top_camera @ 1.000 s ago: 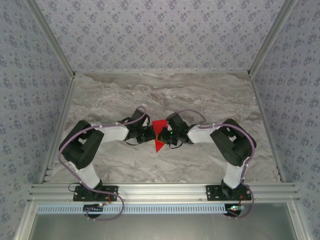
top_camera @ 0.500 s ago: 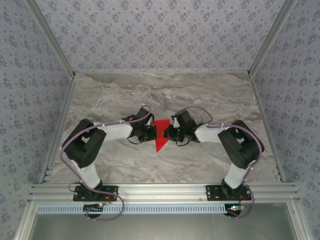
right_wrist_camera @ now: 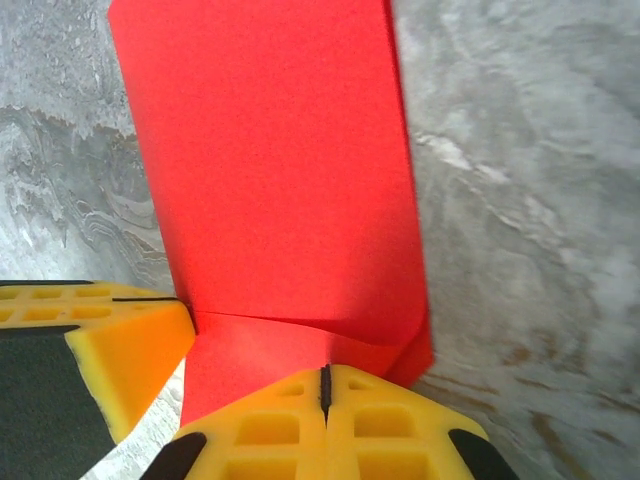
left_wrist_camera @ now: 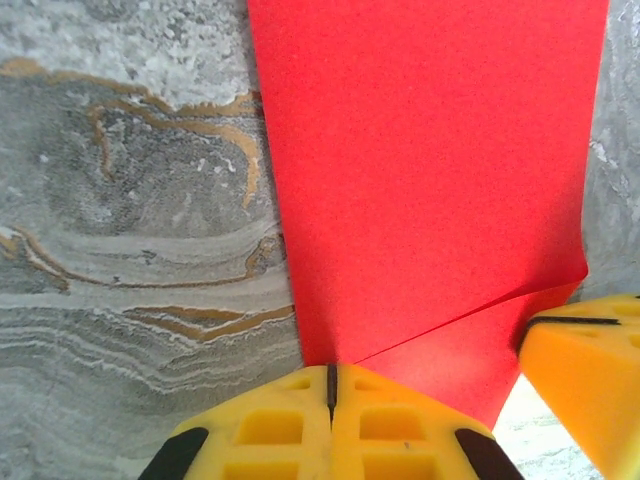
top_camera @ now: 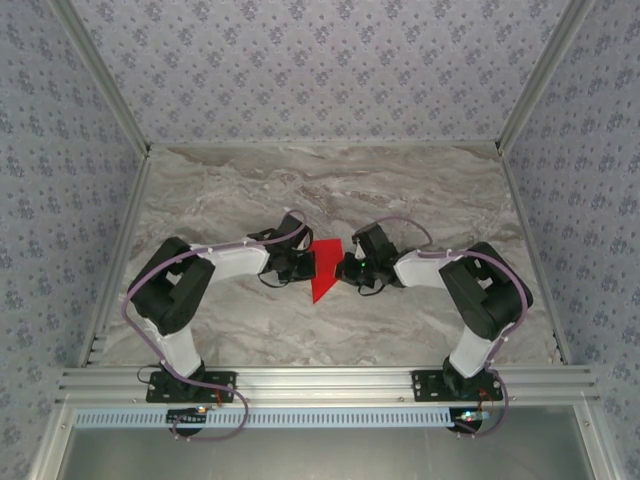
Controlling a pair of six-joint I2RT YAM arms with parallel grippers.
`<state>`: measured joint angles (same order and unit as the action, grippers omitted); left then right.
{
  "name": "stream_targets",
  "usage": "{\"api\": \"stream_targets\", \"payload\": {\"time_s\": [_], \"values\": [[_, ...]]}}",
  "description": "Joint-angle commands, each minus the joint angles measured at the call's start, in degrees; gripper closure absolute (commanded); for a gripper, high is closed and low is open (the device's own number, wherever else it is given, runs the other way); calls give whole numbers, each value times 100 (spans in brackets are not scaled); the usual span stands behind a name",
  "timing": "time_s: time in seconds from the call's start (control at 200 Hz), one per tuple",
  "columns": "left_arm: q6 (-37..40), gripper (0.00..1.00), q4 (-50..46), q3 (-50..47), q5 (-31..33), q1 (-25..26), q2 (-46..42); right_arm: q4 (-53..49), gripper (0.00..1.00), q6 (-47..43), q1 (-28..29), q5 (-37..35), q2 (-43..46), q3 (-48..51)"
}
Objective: Fold a paper plane with a square sheet of paper (pick it up from the middle)
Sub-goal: Third fold the triangle at the center of the table.
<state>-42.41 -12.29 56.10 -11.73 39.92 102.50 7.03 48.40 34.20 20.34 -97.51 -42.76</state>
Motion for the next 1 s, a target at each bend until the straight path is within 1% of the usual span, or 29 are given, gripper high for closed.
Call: {"api": "stream_targets", "payload": {"time_s": [0.0, 0.12, 0.245, 0.355, 0.55, 0.67, 0.829, 0.919, 0.994], "values": [[165, 100, -675, -169, 451, 27, 404, -342, 100, -43, -9, -325, 324, 40], [217, 100, -682, -134, 448, 25, 380, -385, 100, -208, 252, -294, 446, -257], [243, 100, -660, -99, 443, 32, 385, -286, 100, -144, 419, -132, 31, -512], [243, 100, -691, -81, 461, 32, 387, -125, 100, 2, 421, -65, -285, -564], [242, 100, -790, -99, 556, 30, 419, -136, 100, 130, 178, -208, -381, -265], [231, 100, -843, -91, 601, 30, 468, -116, 100, 264, 3, -349, -187, 155], [267, 100, -843, -67, 619, 33, 525, -130, 100, 468, -52, -979, 486, 723], [319, 100, -810, -38, 585, 31, 540, -195, 100, 406, -63, -1114, 805, 712], [391, 100, -788, 5, 565, 28, 522, -278, 100, 199, -30, -1058, 888, 502]]}}
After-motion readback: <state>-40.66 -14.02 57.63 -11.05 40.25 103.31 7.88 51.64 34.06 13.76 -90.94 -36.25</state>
